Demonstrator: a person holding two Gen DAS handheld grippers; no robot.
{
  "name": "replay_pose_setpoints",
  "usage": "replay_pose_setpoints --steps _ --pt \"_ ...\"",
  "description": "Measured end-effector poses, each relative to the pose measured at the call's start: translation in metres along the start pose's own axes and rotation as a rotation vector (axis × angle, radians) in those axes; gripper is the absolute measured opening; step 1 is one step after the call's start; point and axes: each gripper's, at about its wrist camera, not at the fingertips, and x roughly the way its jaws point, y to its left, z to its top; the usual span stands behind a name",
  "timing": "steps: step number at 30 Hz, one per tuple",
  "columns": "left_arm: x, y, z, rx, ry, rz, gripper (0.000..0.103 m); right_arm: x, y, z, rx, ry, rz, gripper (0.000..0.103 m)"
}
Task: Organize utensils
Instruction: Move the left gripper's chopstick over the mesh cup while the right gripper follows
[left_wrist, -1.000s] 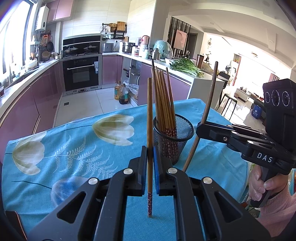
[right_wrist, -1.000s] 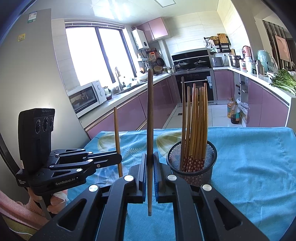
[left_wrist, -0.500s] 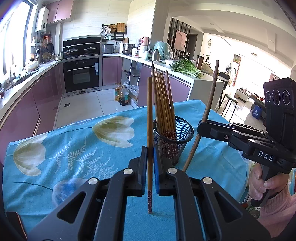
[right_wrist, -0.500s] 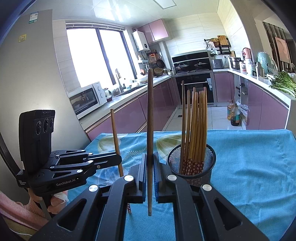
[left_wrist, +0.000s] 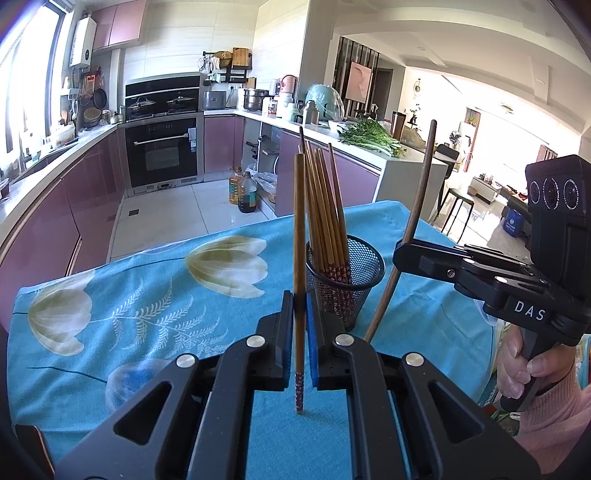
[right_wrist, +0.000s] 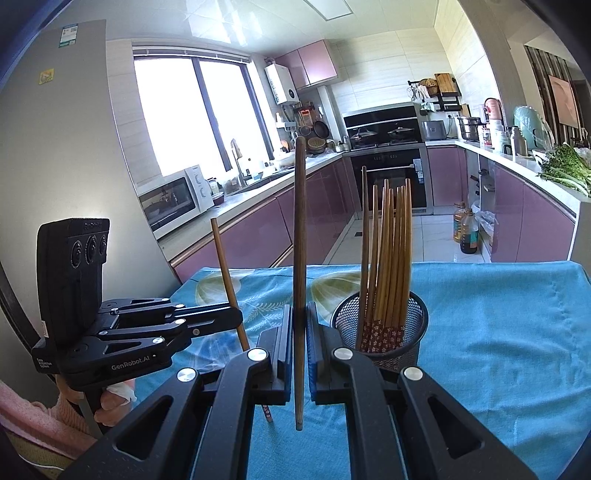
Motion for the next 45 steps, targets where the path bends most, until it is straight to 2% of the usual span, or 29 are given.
replay_pose_setpoints --steps 33,45 --pt "-0.005 -0.003 0.008 0.017 -0.029 0.003 0.008 -0.011 -0.004 0.008 -0.021 -0.028 -0.005 0.006" --pt "-0.016 -0.002 0.019 0.031 -0.069 -0.006 0.008 -0.018 -0.005 0.019 -0.05 -0.068 -0.02 0.006"
